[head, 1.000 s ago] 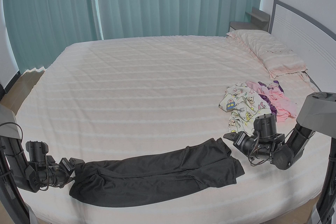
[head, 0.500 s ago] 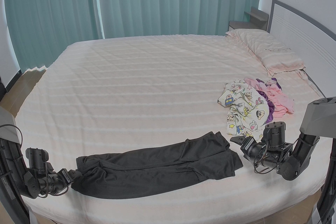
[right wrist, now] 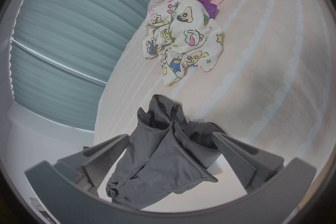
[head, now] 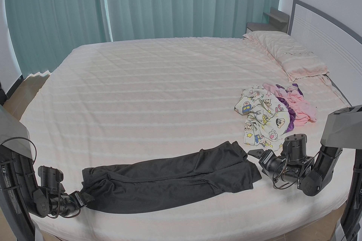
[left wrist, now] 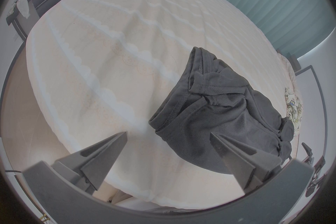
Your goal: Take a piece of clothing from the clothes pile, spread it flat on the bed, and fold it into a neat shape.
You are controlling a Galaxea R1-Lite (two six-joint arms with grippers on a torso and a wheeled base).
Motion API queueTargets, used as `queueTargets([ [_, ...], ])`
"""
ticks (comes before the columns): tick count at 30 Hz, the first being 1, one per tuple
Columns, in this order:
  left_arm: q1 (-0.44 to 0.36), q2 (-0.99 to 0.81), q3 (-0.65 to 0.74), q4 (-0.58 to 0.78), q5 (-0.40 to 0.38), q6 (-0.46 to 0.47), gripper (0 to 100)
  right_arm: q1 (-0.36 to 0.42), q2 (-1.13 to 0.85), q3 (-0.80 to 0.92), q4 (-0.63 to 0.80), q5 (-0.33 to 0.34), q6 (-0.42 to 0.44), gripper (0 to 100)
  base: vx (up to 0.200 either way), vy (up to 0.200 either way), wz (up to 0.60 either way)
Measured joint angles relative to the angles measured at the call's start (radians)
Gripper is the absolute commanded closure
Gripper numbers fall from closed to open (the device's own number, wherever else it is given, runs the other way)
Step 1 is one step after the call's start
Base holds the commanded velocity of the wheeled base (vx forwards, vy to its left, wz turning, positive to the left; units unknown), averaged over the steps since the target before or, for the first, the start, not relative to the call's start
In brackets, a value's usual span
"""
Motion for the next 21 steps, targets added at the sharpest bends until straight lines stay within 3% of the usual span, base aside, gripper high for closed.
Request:
queueTargets([
  [1, -0.001, 0.005, -0.001, -0.002, 0.0, 0.0, 100, 0.0, 0.001, 0.002, -0.001, 0.0, 0.0, 0, 0.0, 0.0, 0.0],
  [13, -0.006, 0.053, 0.003, -0.107, 0.032, -0.048, 100, 0.006, 0.015, 0.039, -0.09, 0.007, -0.006, 0, 0.0, 0.0, 0.0],
  [21, -0.006, 0.056, 0.007, -0.086, 0.124, -0.026, 100, 0.008, 0.024, 0.043, -0.091, 0.007, -0.008, 0, 0.0, 0.0, 0.0],
])
